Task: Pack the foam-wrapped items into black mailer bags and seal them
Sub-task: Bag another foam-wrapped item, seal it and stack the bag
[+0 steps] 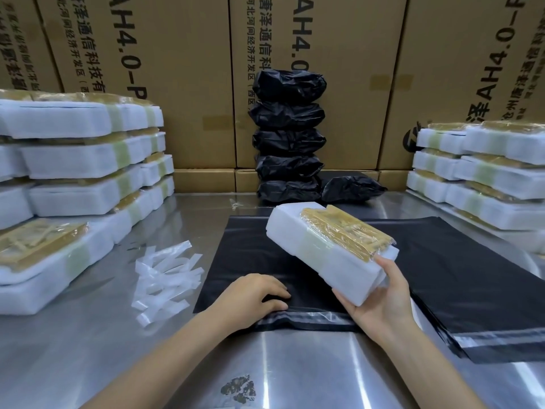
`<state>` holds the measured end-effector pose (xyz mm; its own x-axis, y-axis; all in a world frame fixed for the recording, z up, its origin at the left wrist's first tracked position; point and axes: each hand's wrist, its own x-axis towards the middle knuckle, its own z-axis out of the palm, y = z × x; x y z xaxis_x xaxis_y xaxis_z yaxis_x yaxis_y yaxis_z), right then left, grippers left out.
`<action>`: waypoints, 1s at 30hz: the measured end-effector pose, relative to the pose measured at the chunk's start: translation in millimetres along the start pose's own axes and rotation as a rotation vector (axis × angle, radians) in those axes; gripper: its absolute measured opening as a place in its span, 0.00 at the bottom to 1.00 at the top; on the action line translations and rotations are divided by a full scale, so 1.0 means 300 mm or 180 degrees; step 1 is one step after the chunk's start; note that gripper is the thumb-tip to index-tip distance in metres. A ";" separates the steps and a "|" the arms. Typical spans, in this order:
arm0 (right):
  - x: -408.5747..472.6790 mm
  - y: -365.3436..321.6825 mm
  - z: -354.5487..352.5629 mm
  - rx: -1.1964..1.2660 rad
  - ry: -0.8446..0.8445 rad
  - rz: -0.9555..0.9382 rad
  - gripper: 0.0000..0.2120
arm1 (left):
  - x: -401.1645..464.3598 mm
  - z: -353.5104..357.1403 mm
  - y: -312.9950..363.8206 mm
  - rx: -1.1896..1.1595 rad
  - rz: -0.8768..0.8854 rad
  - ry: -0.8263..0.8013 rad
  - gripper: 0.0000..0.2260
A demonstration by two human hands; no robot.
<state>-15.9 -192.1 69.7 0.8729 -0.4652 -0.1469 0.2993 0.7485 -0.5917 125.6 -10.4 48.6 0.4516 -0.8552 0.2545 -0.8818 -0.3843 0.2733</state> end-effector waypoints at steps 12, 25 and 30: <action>0.005 -0.006 -0.010 0.0062 -0.0007 -0.0015 0.19 | -0.045 -0.024 -0.083 -0.0834 -0.0329 0.0168 0.09; -0.014 -0.010 -0.020 -0.0051 -0.0106 -0.0286 0.14 | 0.054 -0.078 -0.059 -0.0676 -0.1083 0.0522 0.05; -0.082 0.001 -0.025 -0.0416 -0.0341 -0.0356 0.17 | 0.148 -0.084 -0.065 -0.0677 -0.1751 0.0536 0.07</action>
<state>-40.2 -184.2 67.1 0.8751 -0.4838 0.0066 0.3503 0.6241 -0.6984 166.2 -32.1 78.1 0.8634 -0.4778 0.1618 -0.4748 -0.6611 0.5810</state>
